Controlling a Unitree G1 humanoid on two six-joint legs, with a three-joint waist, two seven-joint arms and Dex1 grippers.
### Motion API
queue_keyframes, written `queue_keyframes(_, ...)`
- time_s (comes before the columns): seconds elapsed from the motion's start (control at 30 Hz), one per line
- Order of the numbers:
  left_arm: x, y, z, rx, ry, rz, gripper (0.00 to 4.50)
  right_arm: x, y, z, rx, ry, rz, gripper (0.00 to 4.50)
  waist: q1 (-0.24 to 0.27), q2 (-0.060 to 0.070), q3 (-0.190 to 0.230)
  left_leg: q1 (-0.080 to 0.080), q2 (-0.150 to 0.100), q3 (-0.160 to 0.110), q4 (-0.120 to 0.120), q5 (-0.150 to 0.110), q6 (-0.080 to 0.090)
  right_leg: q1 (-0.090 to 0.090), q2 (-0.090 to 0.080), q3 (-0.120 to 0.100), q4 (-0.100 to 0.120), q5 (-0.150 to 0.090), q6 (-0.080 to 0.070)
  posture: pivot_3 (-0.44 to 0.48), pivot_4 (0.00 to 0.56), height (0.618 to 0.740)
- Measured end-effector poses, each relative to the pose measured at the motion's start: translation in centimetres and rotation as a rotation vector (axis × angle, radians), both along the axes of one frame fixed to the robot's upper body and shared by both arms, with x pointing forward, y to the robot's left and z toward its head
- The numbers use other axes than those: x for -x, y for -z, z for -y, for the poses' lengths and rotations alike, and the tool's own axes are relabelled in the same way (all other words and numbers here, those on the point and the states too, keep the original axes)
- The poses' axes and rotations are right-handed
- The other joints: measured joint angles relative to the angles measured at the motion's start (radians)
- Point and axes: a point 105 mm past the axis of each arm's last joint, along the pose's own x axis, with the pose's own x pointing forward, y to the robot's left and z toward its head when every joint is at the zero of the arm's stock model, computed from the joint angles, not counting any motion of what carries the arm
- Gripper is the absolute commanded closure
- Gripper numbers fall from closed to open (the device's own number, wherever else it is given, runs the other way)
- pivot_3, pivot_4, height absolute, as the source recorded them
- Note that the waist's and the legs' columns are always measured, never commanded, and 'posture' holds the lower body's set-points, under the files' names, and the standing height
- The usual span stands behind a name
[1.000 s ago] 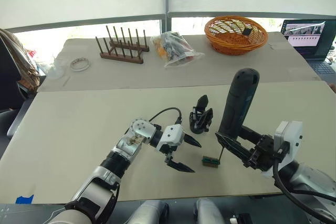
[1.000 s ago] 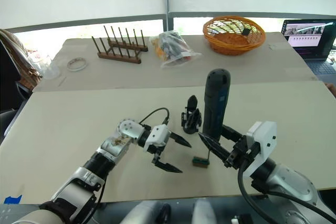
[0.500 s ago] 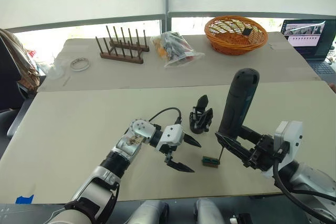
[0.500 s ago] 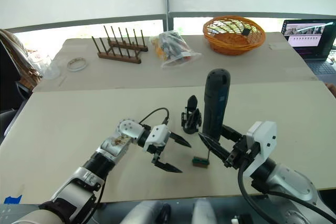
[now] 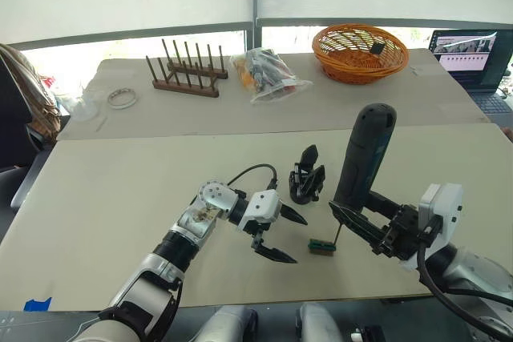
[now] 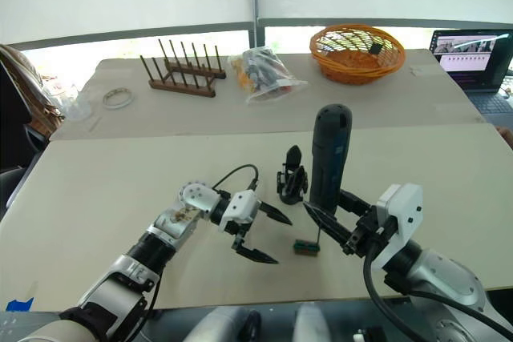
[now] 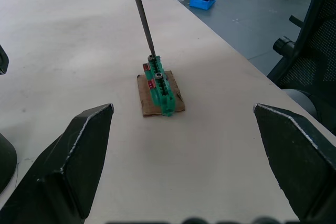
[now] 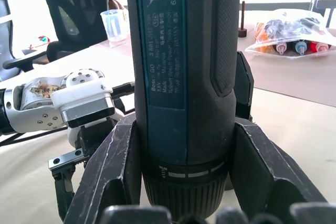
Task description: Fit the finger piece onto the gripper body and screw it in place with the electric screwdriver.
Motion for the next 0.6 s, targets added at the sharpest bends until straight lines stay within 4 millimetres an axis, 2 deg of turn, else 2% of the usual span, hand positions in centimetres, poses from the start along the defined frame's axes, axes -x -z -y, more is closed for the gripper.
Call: queue_keyframes(0.6,0.00,0.00,0.00,0.000,0.000,0.000,0.00,-0.04,-0.25,0.35,0.006,0.012,0.012,2.59,0.000,0.000,0.000,0.000,0.000,0.000,0.000,0.000,0.000,0.000,0.000,0.000,0.000,0.000,0.000,0.000,0.150,0.740)
